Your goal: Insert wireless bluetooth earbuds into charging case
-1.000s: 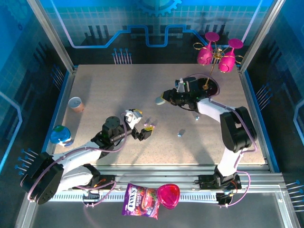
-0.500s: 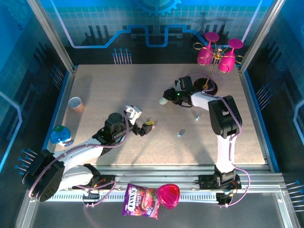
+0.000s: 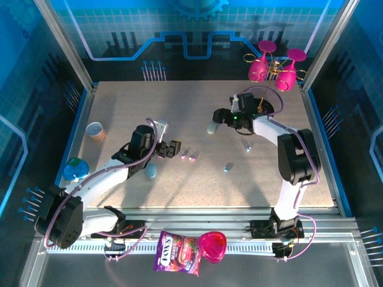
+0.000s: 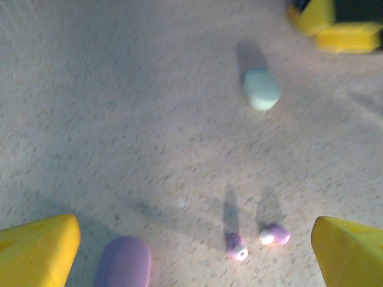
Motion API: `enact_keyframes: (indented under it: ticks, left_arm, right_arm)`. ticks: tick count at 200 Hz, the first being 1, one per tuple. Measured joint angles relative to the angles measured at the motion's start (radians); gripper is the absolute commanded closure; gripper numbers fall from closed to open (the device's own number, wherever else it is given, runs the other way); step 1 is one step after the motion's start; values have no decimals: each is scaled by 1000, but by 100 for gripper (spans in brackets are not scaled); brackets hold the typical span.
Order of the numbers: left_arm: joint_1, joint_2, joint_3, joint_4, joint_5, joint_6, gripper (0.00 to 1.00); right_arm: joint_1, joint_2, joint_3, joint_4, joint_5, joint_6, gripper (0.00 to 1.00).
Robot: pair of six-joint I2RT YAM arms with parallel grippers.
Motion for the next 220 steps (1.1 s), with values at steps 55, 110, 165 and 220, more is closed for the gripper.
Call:
enact_keyframes:
  ticks: [55,110,165,220]
  left_arm:
    - [7,245,210,-310,-69,59,11]
    - [8,407,318,-481,-163,125,20]
    - [27,500,360,-531,-192,168,35]
    - [36,523,361,-546,-191,185,60]
  right_arm:
    - [61,-234,-164,2,10,-111,23]
    - [61,-294,-244,-3,10,-133,23]
    - [61,-297,-255,-5,10,-140,23]
    - [61,-314,-256,-6,10,-147,22]
